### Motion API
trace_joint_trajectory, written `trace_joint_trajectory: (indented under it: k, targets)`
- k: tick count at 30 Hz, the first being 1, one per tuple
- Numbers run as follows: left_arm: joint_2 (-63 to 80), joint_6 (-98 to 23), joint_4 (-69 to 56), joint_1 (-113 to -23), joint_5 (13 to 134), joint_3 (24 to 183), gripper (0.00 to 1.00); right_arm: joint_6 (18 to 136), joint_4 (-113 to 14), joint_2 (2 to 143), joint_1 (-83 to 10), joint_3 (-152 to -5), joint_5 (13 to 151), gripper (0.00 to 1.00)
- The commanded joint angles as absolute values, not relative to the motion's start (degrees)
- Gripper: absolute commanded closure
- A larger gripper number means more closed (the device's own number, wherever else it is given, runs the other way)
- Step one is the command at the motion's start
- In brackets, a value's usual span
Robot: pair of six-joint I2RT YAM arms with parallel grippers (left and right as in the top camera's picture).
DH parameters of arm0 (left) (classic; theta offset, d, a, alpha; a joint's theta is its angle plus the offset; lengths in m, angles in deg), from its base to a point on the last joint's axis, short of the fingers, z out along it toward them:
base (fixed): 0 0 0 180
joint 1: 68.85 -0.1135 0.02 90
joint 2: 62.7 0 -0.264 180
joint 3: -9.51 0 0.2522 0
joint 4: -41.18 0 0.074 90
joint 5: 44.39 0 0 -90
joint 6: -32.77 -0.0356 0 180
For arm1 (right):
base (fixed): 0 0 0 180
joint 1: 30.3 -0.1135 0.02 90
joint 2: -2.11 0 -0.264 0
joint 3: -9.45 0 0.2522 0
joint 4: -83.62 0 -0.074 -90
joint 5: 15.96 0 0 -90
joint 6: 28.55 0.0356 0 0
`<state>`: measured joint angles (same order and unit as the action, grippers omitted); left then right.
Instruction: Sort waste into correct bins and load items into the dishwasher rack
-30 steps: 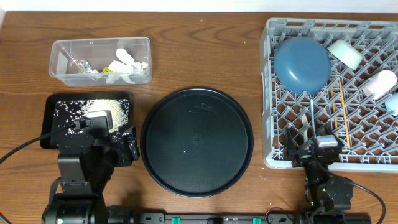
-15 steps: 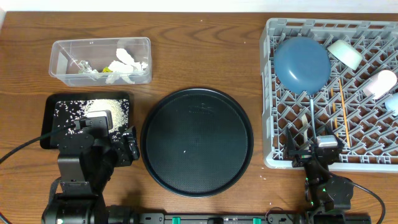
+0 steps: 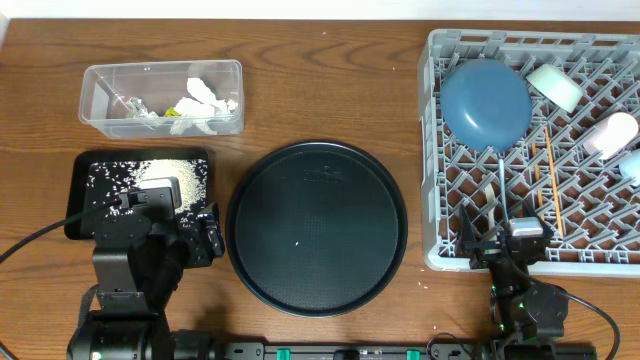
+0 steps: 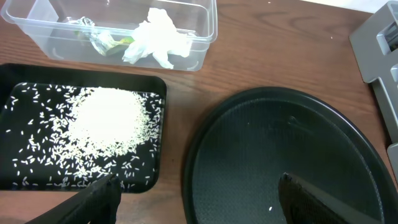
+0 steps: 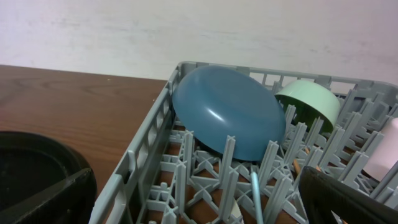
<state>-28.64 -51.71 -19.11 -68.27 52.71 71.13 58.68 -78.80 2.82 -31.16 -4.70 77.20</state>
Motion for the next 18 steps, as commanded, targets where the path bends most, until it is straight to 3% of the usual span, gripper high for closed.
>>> trace_joint_trajectory:
  k: [1, 12, 18]
  targets:
    - [-28.7, -52.1, -19.2, -68.5, 52.2, 70.7, 0.18, 58.0, -78.5, 2.4, -31.8, -4.6, 76.8, 0.01]
    - [-32.0, -52.4, -20.4, -68.5, 52.1, 69.6, 0.18, 58.0, -78.5, 2.4, -31.8, -4.6, 76.8, 0.01]
    - [-39.4, -52.5, -16.4, -68.5, 52.0, 60.4, 0.18, 58.0, -78.5, 2.4, -31.8, -4.6, 76.8, 0.01]
